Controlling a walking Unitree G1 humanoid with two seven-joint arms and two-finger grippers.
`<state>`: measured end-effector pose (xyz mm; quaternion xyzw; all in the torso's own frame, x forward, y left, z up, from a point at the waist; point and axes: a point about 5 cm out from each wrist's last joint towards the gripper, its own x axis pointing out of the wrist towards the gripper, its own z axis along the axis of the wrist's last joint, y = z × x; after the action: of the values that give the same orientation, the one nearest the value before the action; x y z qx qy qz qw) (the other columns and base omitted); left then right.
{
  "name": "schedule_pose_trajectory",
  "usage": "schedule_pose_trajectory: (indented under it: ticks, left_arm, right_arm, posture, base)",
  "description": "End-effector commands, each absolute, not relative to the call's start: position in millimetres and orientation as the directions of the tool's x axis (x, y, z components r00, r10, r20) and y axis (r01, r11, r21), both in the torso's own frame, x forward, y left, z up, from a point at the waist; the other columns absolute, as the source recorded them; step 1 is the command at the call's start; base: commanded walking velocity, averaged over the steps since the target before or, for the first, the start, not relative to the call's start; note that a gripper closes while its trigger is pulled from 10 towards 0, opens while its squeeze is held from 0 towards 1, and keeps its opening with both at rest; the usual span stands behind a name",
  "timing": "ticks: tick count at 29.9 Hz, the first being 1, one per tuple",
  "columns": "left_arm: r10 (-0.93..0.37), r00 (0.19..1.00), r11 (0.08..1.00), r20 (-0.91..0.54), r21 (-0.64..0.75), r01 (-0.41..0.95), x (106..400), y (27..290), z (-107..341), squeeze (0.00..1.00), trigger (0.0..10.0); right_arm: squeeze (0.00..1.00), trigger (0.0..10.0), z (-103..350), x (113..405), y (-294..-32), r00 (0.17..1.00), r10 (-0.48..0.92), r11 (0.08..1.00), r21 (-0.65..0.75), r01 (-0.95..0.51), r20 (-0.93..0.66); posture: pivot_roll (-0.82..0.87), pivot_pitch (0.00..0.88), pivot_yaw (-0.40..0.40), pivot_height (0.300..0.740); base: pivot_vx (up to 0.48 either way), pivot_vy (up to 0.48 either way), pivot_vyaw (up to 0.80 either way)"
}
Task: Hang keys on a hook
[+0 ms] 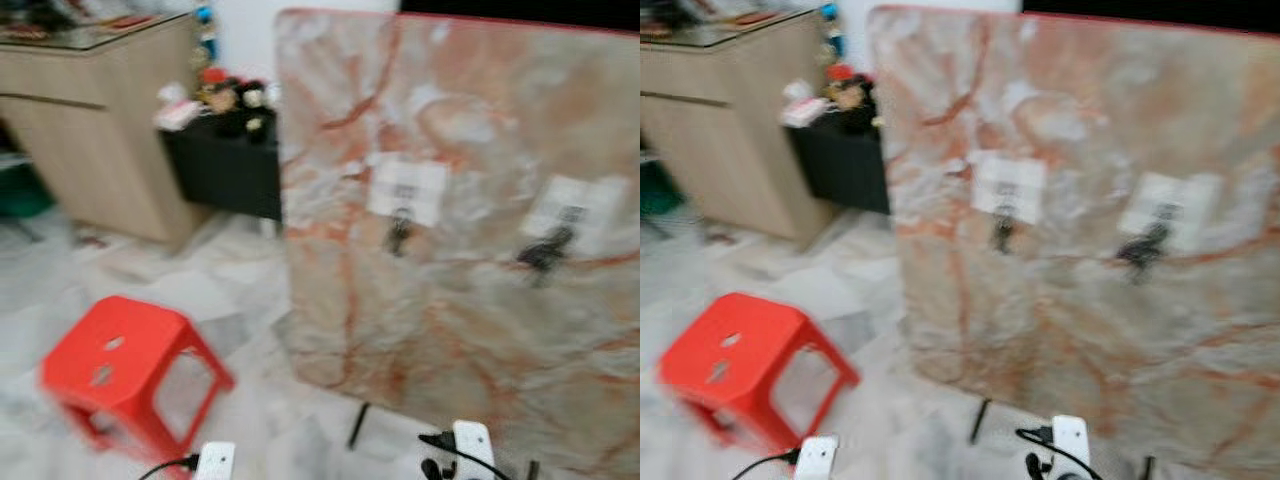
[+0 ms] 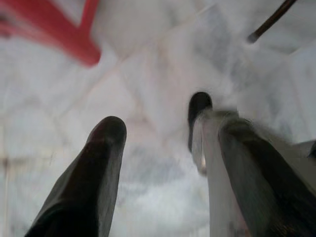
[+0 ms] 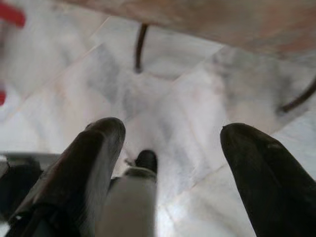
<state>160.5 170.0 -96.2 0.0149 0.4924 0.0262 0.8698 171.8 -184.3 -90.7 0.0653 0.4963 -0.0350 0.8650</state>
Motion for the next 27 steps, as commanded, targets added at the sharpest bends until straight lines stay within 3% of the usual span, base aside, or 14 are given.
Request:
schedule_pose_trajectory:
  ticks: [1, 6, 9, 15, 27]
  left_arm:
    - [0.059, 0.520, 0.998, -0.852, 0.054, -0.025, 164, 169, -95, 0.00, 10.0]
    - [0.060, 0.521, 0.998, -0.852, 0.052, -0.030, 164, 170, -95, 0.00, 10.0]
    - [0.083, 0.553, 0.997, -0.829, 0.071, -0.043, 166, 204, -89, 0.00, 10.0]
    - [0.088, 0.549, 0.996, -0.831, 0.074, -0.046, 163, 210, -89, 0.00, 10.0]
    - [0.088, 0.518, 0.996, -0.851, 0.072, -0.051, 151, 213, -93, 0.00, 10.0]
  right_arm:
    - [0.00, 10.0, -89, 174, -186, 0.512, 0.003, 0.989, 0.077, 0.123, -0.859]
    - [0.00, 10.0, -90, 173, -186, 0.507, 0.007, 0.990, 0.077, 0.118, -0.862]
    - [0.00, 10.0, -90, 173, -186, 0.507, 0.006, 0.990, 0.077, 0.119, -0.862]
    - [0.00, 10.0, -90, 173, -186, 0.504, 0.005, 0.989, 0.079, 0.125, -0.864]
    - [0.00, 10.0, -91, 171, -188, 0.507, -0.002, 0.978, 0.103, 0.180, -0.862]
  posture:
    - [0.03, 0.000, -0.046, 0.740]
    - [0.03, 0.000, -0.046, 0.740]
    - [0.04, 0.000, -0.047, 0.740]
    - [0.04, 0.000, -0.049, 0.740]
    - [0.03, 0.000, -0.052, 0.740]
  base:
    - [0.000, 0.000, 0.80]
    - [0.000, 0.000, 0.80]
    - [0.000, 0.000, 0.80]
    - [0.000, 0.000, 0.80]
    - [0.000, 0.242, 0.03]
